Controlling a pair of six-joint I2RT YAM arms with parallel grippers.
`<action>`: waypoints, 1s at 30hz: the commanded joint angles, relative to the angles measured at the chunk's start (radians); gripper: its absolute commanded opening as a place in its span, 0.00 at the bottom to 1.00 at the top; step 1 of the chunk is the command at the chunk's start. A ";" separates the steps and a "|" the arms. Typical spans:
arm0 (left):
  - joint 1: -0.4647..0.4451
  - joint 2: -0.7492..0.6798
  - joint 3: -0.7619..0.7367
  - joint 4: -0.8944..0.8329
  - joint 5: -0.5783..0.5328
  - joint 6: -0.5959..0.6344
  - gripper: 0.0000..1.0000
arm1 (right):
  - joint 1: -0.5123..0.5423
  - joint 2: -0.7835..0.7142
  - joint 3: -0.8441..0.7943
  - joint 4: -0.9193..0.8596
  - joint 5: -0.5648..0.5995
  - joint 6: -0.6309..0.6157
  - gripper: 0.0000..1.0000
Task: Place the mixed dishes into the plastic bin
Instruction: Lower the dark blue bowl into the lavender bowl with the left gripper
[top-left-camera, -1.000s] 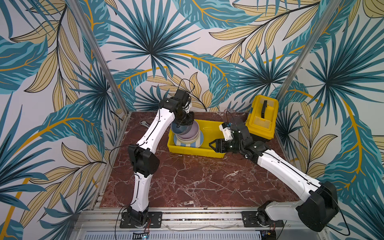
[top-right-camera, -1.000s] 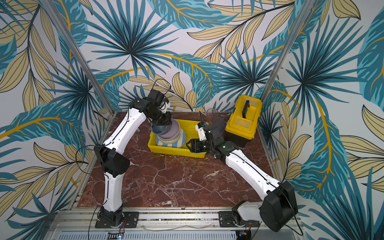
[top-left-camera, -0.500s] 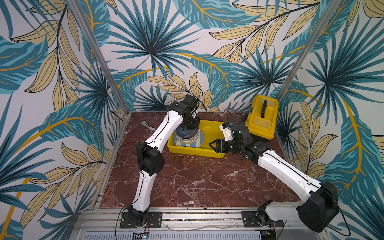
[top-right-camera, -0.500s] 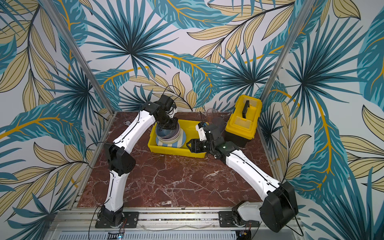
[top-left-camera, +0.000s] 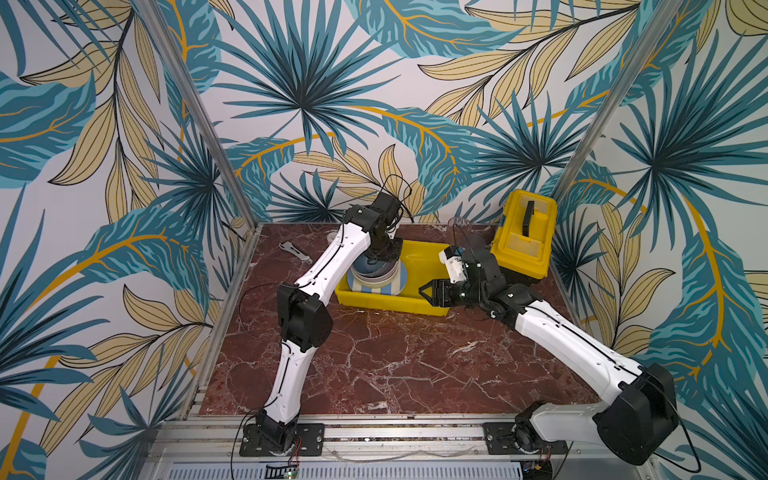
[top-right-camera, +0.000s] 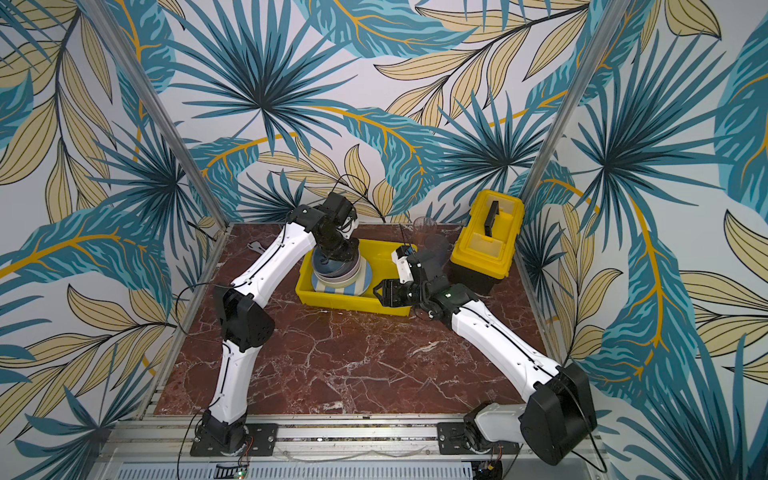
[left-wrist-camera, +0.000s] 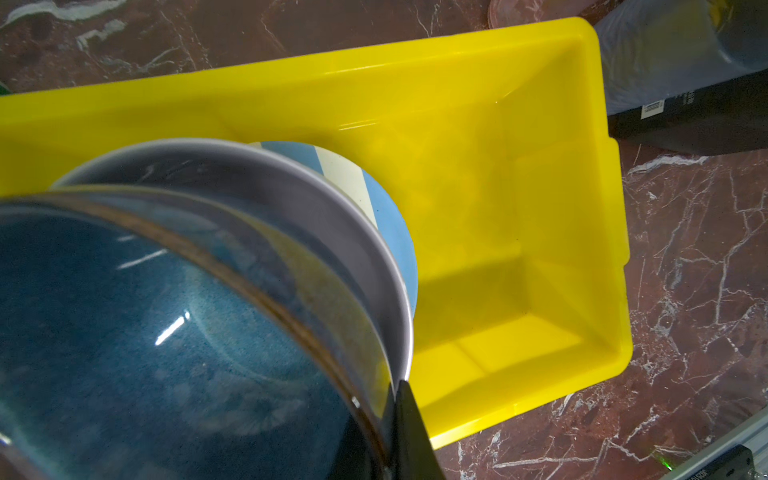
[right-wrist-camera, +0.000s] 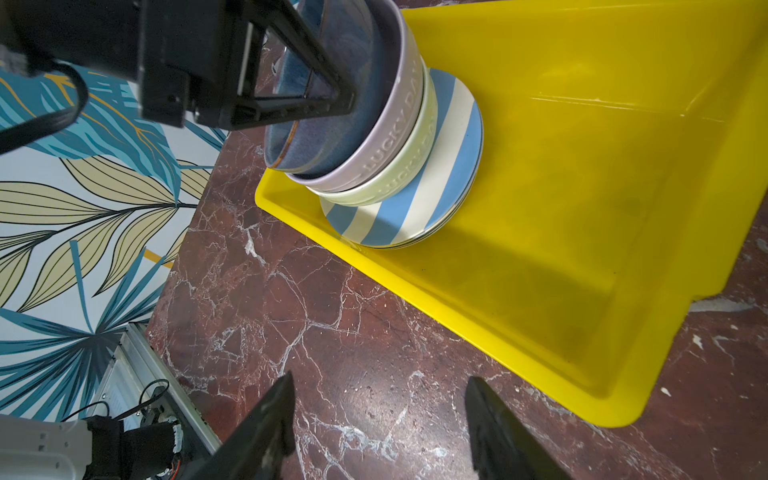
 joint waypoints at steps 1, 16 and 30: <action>0.000 -0.001 0.026 0.032 -0.040 0.024 0.03 | -0.003 -0.023 -0.024 0.001 0.013 0.010 0.66; -0.002 0.009 0.031 0.031 -0.032 0.025 0.20 | -0.003 -0.015 -0.021 0.008 0.010 0.014 0.67; 0.000 -0.033 0.047 0.032 -0.027 0.025 0.27 | -0.003 -0.013 -0.019 0.011 0.012 0.013 0.67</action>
